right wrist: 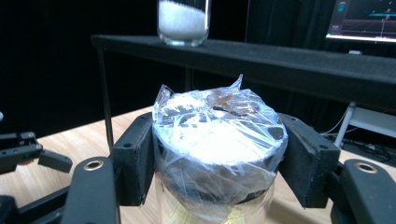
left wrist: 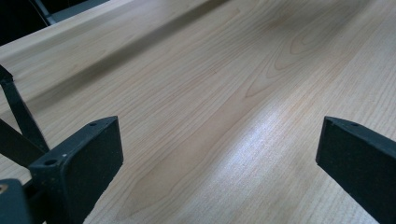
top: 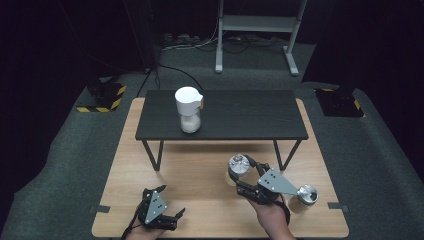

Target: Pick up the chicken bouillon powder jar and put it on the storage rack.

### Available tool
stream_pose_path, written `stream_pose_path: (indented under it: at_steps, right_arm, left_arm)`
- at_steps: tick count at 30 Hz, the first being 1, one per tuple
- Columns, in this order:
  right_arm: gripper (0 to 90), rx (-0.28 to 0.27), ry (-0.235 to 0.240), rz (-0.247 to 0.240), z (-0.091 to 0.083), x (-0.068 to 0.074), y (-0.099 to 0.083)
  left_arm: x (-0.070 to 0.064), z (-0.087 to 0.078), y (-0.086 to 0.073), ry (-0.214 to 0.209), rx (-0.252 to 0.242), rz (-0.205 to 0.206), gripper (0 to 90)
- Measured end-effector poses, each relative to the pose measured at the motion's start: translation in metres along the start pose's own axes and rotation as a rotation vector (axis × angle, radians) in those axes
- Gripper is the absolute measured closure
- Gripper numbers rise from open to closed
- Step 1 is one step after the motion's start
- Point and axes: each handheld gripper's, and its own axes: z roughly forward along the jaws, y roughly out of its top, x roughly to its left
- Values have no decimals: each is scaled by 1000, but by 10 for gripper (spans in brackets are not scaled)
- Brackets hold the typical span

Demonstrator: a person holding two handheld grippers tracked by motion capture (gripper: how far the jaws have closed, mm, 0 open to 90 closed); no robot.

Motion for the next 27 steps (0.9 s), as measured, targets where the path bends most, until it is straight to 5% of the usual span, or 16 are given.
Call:
stream_pose_path:
  at_steps: [27]
  right_arm:
    - [350, -94, -27, -19, -10, -10, 49]
  left_arm:
    - [0, 0, 0, -4, -2, -4, 9]
